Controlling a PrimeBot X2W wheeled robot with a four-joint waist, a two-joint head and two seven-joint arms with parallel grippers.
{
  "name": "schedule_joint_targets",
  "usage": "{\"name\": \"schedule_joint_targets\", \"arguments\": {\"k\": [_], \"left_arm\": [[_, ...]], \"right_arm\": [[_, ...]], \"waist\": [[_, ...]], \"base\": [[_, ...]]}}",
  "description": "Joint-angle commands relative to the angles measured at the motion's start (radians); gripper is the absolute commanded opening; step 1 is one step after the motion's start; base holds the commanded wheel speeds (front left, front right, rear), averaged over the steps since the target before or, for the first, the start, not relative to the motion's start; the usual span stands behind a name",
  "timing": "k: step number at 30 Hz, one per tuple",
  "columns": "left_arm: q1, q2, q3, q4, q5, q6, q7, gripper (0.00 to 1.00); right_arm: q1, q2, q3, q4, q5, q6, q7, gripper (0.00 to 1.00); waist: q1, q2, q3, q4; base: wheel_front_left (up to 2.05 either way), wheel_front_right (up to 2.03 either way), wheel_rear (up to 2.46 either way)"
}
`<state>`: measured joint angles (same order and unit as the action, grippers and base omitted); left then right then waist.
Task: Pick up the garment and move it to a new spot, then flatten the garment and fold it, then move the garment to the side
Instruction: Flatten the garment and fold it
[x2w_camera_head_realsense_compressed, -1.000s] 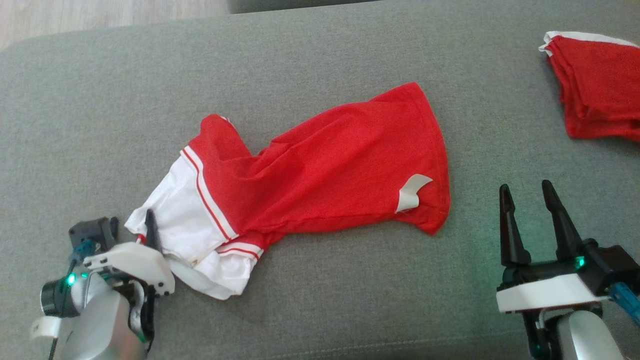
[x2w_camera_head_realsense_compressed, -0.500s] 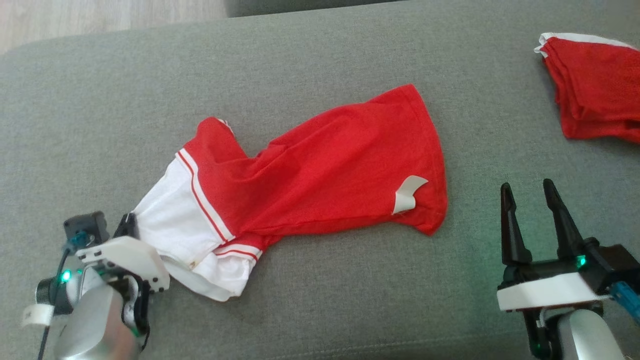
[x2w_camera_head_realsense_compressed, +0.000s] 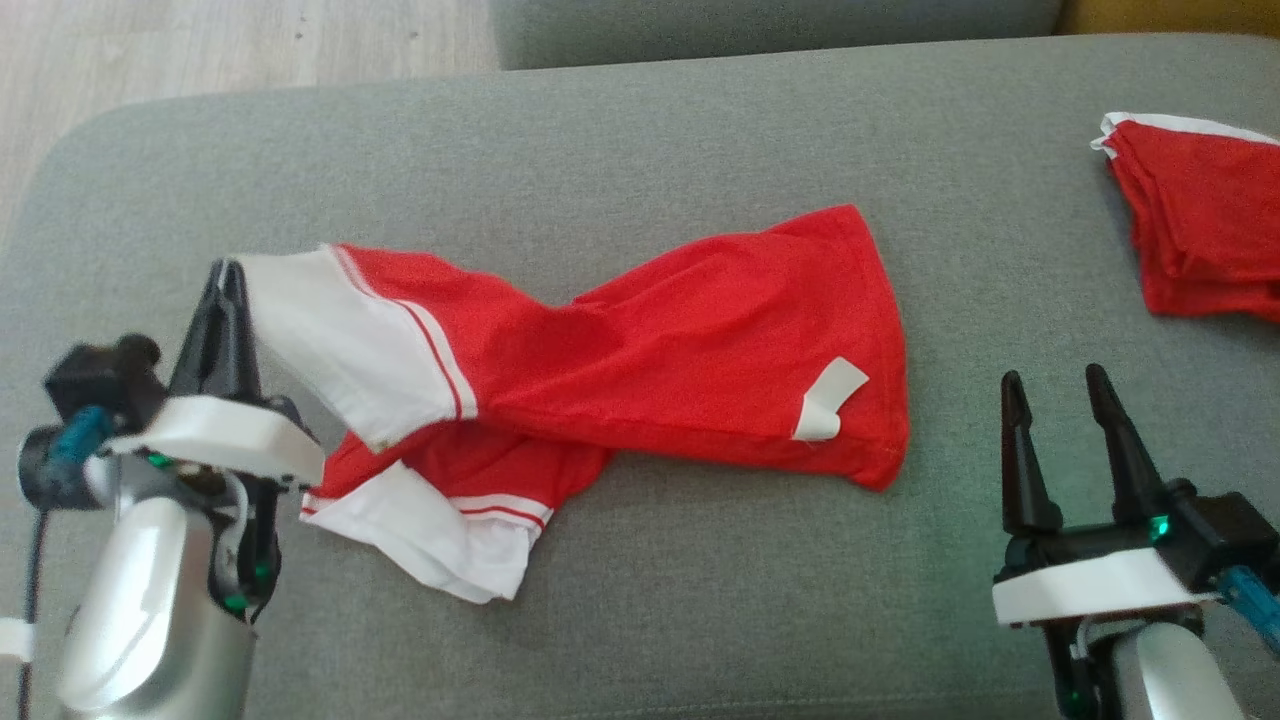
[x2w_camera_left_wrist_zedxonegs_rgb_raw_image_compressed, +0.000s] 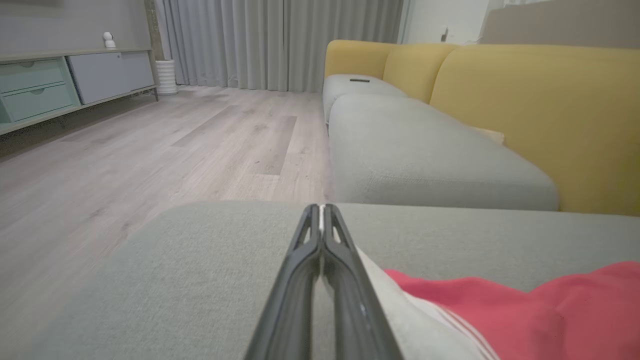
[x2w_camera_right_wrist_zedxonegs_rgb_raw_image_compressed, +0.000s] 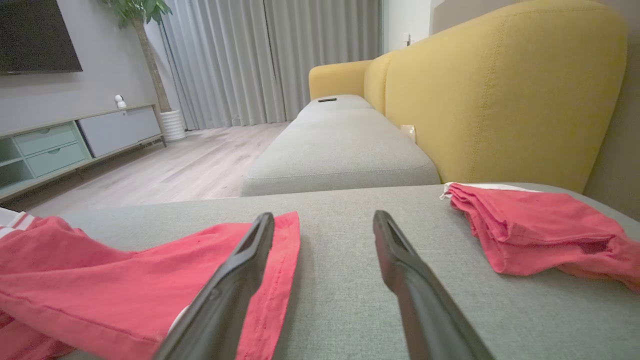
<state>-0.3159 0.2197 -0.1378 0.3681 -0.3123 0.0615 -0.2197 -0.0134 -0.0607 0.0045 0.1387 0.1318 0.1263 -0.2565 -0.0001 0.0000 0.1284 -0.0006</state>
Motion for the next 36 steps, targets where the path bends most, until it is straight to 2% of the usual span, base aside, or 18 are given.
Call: {"name": "schedule_joint_targets", "arguments": {"k": [1, 5, 10, 13, 21, 24, 26, 27, 28, 29, 30, 36], "left_arm": [[-0.019, 0.038, 0.048, -0.074, -0.020, -0.005, 0.016, 0.00], [0.009, 0.045, 0.058, -0.189, -0.046, 0.001, 0.073, 0.00], [0.032, 0.047, 0.056, -0.273, -0.049, 0.018, 0.103, 0.00], [0.040, 0.046, 0.050, -0.299, -0.048, 0.024, 0.114, 0.00], [0.037, 0.040, 0.033, -0.314, -0.046, 0.029, 0.119, 0.00], [0.033, 0.040, 0.029, -0.309, -0.046, 0.029, 0.118, 0.00], [0.031, 0.040, 0.027, -0.304, -0.048, 0.029, 0.115, 0.00], [0.031, 0.039, 0.027, -0.302, -0.049, 0.029, 0.114, 0.00], [0.031, 0.039, 0.027, -0.300, -0.050, 0.029, 0.111, 0.00], [0.032, 0.039, 0.027, -0.298, -0.051, 0.029, 0.108, 0.00], [0.034, 0.039, 0.027, -0.296, -0.052, 0.029, 0.105, 0.00], [0.049, 0.039, 0.040, -0.307, -0.072, 0.024, 0.076, 0.00]], "right_arm": [[-0.022, -0.002, 0.030, -0.024, 0.005, 0.004, -0.005, 1.00], [-0.019, -0.004, 0.063, 0.030, 0.032, 0.004, -0.005, 1.00], [-0.054, -0.016, 0.148, 0.189, 0.124, 0.004, 0.006, 1.00], [-0.100, -0.017, 0.193, 0.265, 0.209, 0.004, 0.028, 1.00], [-0.180, -0.037, 0.261, 0.390, 0.340, 0.004, 0.030, 1.00], [-0.193, -0.048, 0.297, 0.424, 0.389, 0.004, 0.042, 0.92], [-0.193, -0.053, 0.315, 0.438, 0.418, 0.004, 0.053, 0.79], [-0.192, -0.058, 0.324, 0.439, 0.429, 0.004, 0.053, 0.67], [-0.191, -0.065, 0.332, 0.437, 0.435, 0.004, 0.049, 0.32], [-0.188, -0.071, 0.337, 0.432, 0.441, 0.004, 0.043, 0.12], [-0.183, -0.079, 0.341, 0.423, 0.445, 0.004, 0.036, 0.00], [-0.145, -0.129, 0.341, 0.337, 0.433, 0.004, 0.009, 0.00]], "waist": [[0.0001, 0.0000, -0.001, 0.005], [0.0001, 0.0000, 0.006, 0.015], [0.0001, 0.0000, 0.021, 0.029], [0.0001, 0.0000, 0.028, 0.035], [0.0001, 0.0000, 0.033, 0.054], [0.0001, 0.0000, 0.028, 0.060], [0.0001, 0.0000, 0.021, 0.061], [0.0001, 0.0000, 0.016, 0.062], [0.0001, 0.0000, 0.011, 0.062], [0.0001, 0.0000, 0.004, 0.061], [0.0001, 0.0000, -0.003, 0.059], [0.0001, 0.0000, -0.064, 0.040]], "base": [[0.00, 0.00, 0.00], [0.00, 0.00, 0.00], [0.00, 0.00, 0.00], [0.00, 0.00, 0.00], [0.00, 0.00, 0.00], [0.00, 0.00, 0.00], [0.00, 0.00, 0.00], [0.00, 0.00, 0.00], [0.00, 0.00, 0.00], [0.00, 0.00, 0.00], [0.00, 0.00, 0.00], [0.00, 0.00, 0.00]]}}
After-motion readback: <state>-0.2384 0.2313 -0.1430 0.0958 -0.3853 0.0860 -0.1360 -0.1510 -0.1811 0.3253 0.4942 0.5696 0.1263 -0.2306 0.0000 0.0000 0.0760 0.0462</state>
